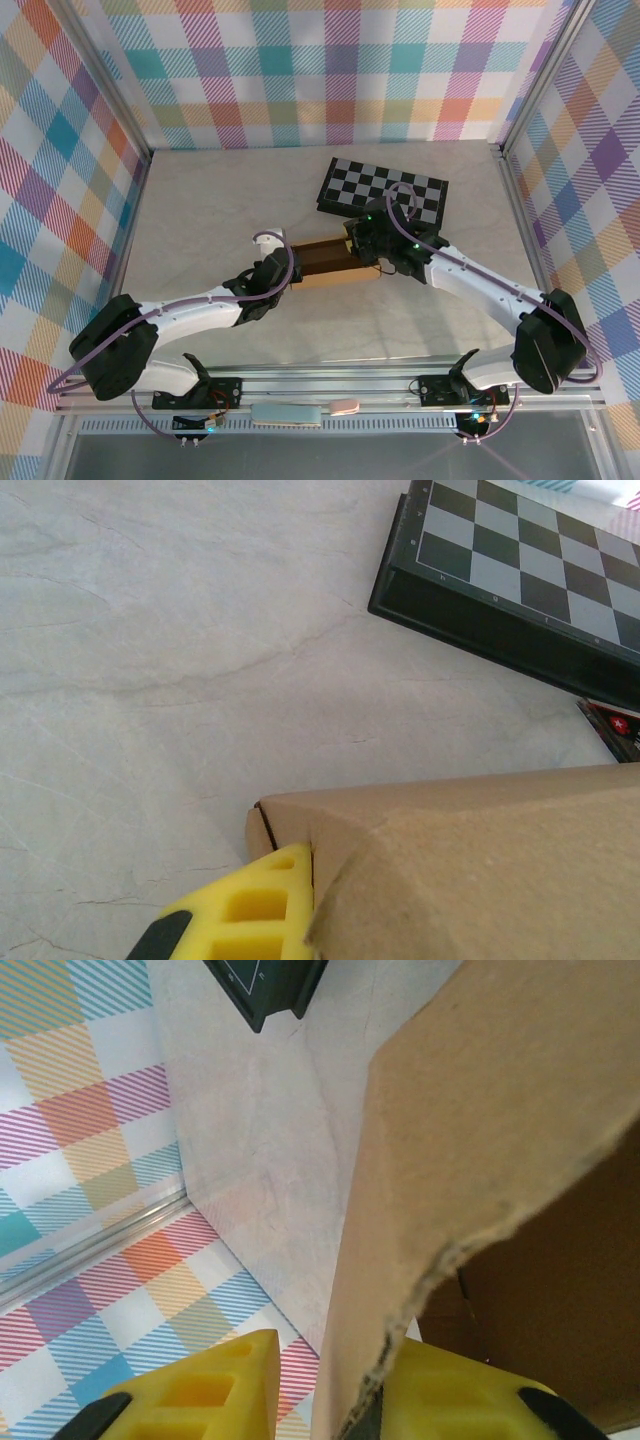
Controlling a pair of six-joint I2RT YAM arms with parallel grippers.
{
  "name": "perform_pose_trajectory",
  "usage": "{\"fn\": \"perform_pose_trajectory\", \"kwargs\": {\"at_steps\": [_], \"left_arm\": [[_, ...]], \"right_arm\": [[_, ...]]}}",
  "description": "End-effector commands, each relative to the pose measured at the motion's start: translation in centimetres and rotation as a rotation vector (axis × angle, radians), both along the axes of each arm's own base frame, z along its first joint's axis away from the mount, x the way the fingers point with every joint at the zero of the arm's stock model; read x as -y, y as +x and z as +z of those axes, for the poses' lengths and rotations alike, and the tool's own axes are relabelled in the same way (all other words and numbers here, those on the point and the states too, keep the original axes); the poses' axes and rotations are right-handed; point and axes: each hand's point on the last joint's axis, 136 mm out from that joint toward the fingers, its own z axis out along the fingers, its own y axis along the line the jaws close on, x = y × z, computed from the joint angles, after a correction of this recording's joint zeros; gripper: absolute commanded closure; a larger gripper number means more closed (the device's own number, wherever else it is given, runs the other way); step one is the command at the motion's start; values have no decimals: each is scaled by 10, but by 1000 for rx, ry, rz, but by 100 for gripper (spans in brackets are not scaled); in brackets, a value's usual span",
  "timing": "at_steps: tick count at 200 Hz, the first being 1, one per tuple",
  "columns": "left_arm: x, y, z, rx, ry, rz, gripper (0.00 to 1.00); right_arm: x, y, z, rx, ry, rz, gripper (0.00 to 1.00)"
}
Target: Fold the paper box
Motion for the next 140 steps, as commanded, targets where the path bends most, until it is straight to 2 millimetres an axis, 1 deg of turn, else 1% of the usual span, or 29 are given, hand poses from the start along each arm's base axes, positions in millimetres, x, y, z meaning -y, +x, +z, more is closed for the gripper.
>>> {"fn": "perform_pose_trajectory", "kwargs": {"at_steps": [1, 14, 37, 41, 48, 53, 63, 84, 115, 133, 136, 140], "left_arm": [[-5, -25, -44, -159, 104, -51, 100], [-5, -25, -44, -157, 102, -49, 100], [-6, -25, -43, -162, 102, -39, 100], [-7, -25, -43, -166, 103, -31, 95], [-11, -26, -43, -178, 110, -15, 84], [-11, -26, -40, -183, 110, -3, 79], [-12, -27, -36, -189, 98, 5, 71], [-13, -34, -23, -190, 26, 22, 59], [-11, -52, -2, -211, -74, -1, 51], [-6, -66, 9, -242, -150, -42, 49], [-9, -71, 7, -261, -142, -41, 46], [-10, -76, 9, -272, -147, -43, 45]], "right_arm": [[-6, 1, -5, -7, 22, 7, 78], [-7, 1, -7, -7, 21, 9, 83], [-8, -1, -12, -16, 23, 17, 95], [-8, -2, -13, -21, 21, 18, 97], [-7, -4, -15, -28, 19, 21, 99], [-6, -5, -16, -31, 18, 22, 100], [-5, -8, -19, -39, 16, 24, 100], [0, -13, -25, -52, 3, 24, 100], [5, -20, -32, -60, -8, 30, 100], [5, -21, -36, -60, -5, 35, 100], [5, -21, -37, -63, -6, 34, 100], [5, -22, -38, -65, -5, 35, 100]]}}
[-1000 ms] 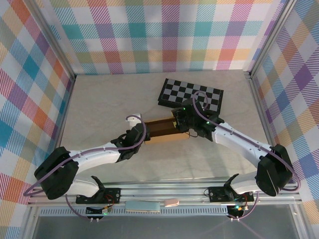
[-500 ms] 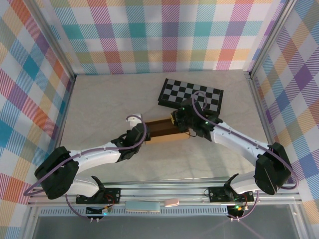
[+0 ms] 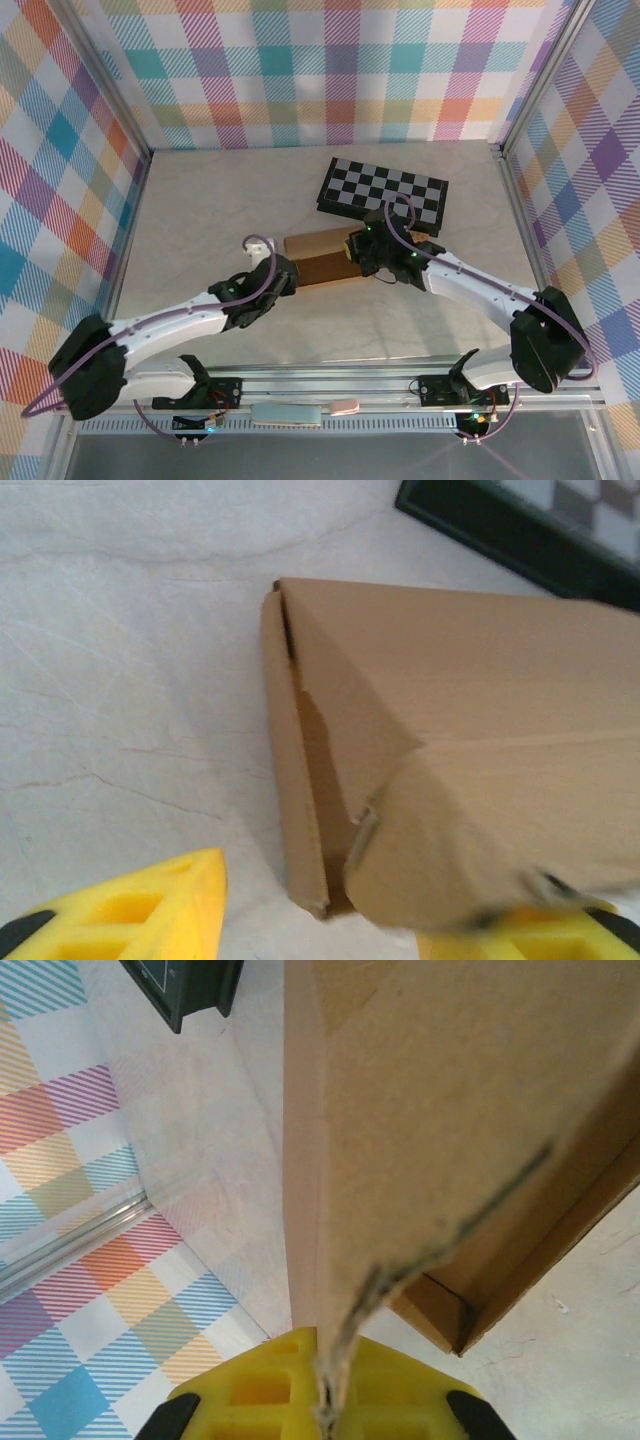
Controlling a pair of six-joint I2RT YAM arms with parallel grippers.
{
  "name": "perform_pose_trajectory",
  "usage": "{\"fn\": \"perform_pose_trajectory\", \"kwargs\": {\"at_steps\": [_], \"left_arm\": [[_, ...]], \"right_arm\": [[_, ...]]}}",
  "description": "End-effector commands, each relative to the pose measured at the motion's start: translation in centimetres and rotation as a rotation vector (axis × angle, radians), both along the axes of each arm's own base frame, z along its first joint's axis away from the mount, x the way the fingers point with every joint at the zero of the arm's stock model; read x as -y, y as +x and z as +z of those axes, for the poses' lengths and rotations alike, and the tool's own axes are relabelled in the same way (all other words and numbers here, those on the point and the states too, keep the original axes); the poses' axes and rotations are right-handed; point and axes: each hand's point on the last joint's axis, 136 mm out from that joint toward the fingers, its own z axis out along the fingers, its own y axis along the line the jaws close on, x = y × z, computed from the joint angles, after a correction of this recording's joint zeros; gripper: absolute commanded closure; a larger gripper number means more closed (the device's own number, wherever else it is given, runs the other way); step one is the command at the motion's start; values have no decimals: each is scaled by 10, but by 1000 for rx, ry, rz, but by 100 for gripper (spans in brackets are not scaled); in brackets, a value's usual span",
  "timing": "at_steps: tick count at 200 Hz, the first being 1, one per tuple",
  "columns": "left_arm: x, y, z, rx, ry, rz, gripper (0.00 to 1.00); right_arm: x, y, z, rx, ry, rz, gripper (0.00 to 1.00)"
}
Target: Fold the paper box
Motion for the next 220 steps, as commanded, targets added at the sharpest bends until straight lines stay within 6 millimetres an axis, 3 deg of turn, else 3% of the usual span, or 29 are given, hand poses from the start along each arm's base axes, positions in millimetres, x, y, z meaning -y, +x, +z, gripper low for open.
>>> {"fn": "perform_pose_trajectory", "kwargs": {"at_steps": [1, 29, 60, 113, 137, 163, 178, 194, 220], "left_arm": [[1, -29, 5, -93, -64, -31, 45], [-18, -47, 37, -91, -147, 13, 41], [-39, -48, 72, -96, -209, 114, 36], [-30, -23, 64, -382, -354, 210, 40], [-24, -8, 66, -414, -376, 210, 41], [-14, -1, 60, -448, -383, 180, 44], [-11, -1, 52, -467, -385, 178, 46], [-10, 1, 44, -492, -381, 176, 48], [-11, 5, 38, -512, -344, 166, 48]], "right_arm": [[0, -7, -1, 1, 7, 15, 100], [1, -6, -1, 6, 7, 14, 100], [-1, -8, -4, -6, 3, 28, 100], [4, -23, -23, -87, -75, 82, 98], [9, -33, -42, -132, -89, 91, 98], [13, -36, -44, -127, -108, 99, 96], [15, -35, -40, -123, -132, 109, 90], [16, -37, -36, -145, -153, 129, 79], [17, -41, -13, -133, -211, 236, 43]]}}
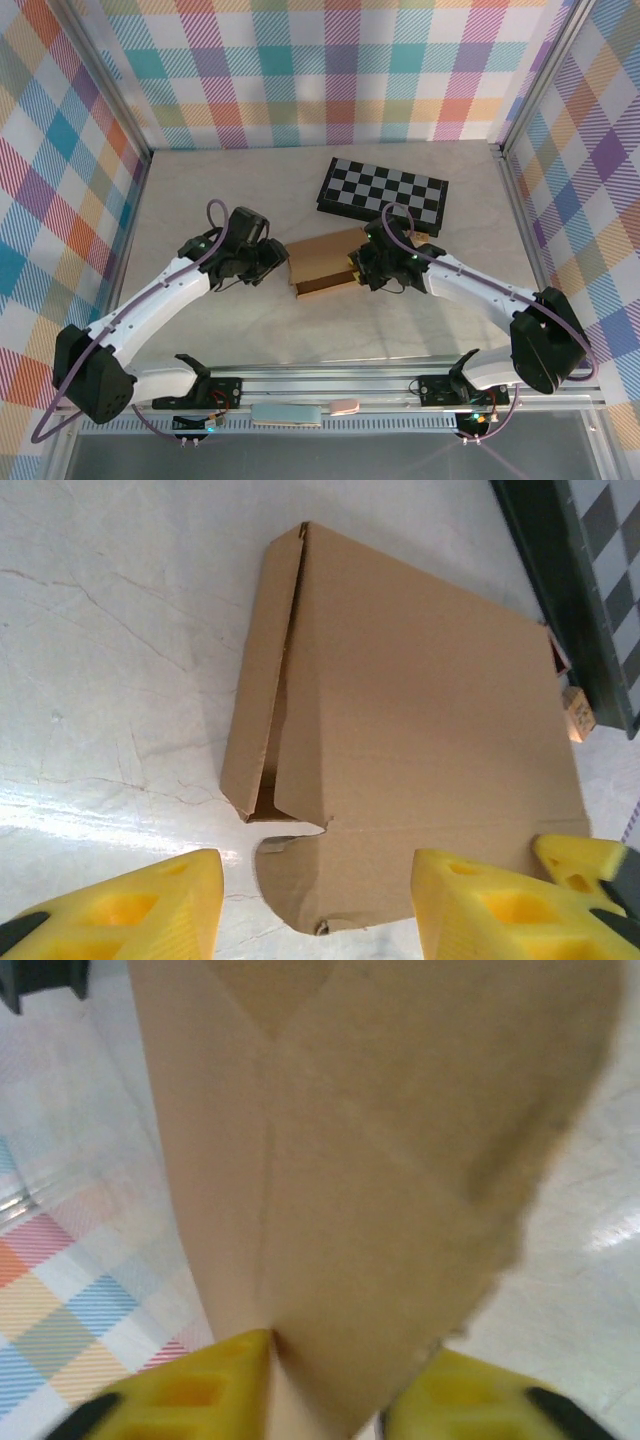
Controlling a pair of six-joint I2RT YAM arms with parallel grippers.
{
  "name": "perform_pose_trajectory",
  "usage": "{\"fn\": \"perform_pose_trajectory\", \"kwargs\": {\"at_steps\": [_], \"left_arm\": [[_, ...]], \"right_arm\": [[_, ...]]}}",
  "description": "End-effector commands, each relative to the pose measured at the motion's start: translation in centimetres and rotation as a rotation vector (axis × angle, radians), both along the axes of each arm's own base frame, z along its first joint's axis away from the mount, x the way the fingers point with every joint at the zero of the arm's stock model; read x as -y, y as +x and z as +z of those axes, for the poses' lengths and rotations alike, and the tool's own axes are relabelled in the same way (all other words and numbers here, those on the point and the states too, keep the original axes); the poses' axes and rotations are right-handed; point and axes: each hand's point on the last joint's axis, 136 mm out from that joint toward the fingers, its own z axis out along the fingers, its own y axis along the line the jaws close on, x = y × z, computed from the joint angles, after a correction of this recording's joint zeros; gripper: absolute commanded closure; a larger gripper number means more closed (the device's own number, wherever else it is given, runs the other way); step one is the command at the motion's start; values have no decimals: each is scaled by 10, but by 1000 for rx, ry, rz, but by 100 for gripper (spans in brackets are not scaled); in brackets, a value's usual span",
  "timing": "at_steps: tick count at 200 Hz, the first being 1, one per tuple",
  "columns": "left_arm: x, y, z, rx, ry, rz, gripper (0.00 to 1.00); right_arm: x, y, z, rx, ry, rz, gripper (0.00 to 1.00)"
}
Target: Fold the paper box
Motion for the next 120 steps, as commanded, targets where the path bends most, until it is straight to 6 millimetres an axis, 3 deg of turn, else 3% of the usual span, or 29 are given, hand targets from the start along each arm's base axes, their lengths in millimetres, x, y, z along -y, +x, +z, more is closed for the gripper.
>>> {"fn": "perform_pose_trajectory", "kwargs": {"at_steps": [1, 36, 66, 80, 98, 120], "left_arm": [[3, 5, 0, -18, -6, -30, 48], [11, 16, -3, -22, 3, -75, 50], [17, 27, -7, -30, 20, -100, 51], [18, 31, -9, -39, 29, -109, 52], [20, 34, -13, -59, 35, -120, 52], [25, 37, -18, -86, 29, -140, 53]], "right_arm": [[4, -8, 18, -11, -78, 124, 43], [33, -22, 58, 60, -217, 327, 32], [56, -5, 86, 218, -245, 514, 25], [69, 8, 87, 211, -232, 571, 26], [83, 32, 80, 195, -175, 633, 36], [76, 52, 63, 166, -161, 797, 45]]}}
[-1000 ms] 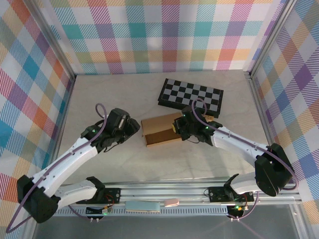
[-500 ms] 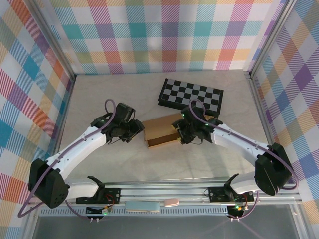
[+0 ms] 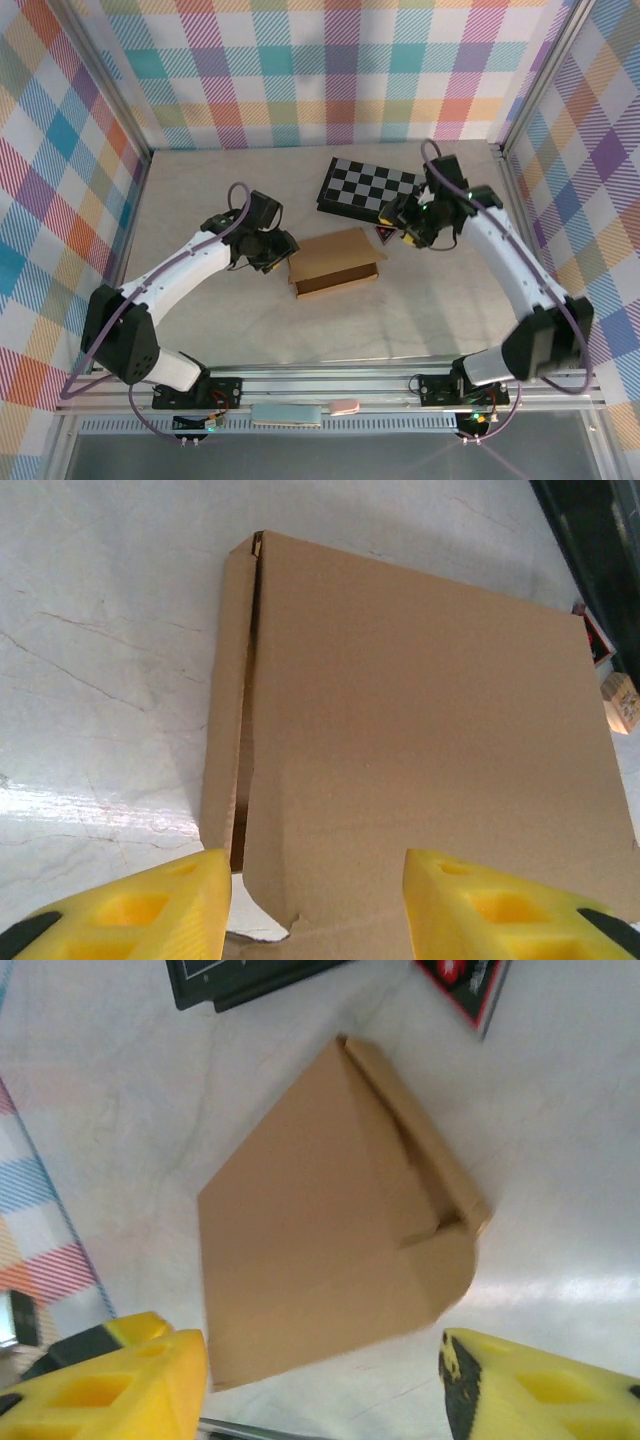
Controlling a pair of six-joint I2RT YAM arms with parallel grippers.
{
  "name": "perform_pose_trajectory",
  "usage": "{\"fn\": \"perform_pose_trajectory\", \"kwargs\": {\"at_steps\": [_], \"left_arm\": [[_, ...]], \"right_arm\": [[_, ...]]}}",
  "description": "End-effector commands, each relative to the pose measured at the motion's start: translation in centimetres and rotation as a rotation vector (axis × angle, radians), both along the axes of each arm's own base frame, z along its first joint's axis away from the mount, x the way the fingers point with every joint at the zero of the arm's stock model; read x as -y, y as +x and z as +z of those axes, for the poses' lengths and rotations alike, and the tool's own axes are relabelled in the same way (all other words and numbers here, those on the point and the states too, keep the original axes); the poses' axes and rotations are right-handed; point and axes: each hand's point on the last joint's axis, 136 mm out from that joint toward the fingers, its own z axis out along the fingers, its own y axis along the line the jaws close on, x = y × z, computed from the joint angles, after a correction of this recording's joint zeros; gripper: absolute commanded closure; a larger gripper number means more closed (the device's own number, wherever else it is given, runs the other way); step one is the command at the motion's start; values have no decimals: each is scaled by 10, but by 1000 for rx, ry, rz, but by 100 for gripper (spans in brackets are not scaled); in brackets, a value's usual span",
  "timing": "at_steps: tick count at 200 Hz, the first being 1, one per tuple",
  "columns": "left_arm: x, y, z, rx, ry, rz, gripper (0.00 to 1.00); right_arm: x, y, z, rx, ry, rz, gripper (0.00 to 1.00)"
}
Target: Fold the paper box
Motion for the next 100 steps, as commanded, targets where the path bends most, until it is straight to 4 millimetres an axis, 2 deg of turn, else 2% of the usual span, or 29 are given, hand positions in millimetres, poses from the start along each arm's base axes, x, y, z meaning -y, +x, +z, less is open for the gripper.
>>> {"fn": "perform_pose_trajectory", "kwargs": {"at_steps": [1, 17, 42, 65, 91, 100], "left_arm": [[5, 3, 1, -23, -11, -38, 53], [8, 4, -5, -47, -11, -44, 57], [13, 3, -17, -78, -27, -36, 59], [19, 5, -26, -82, -47, -40, 59], [20, 5, -37, -100, -36, -44, 61], [22, 5, -40, -100, -42, -45, 65]], "right_arm": [[-16, -5, -25, -73, 2, 318, 45], [-22, 2, -40, -125, 15, 362, 50], [-38, 9, -58, -136, 22, 405, 49], [-55, 9, -71, -151, 2, 452, 51], [-61, 7, -83, -176, -1, 455, 55], [-62, 5, -87, -184, -5, 464, 56]]}}
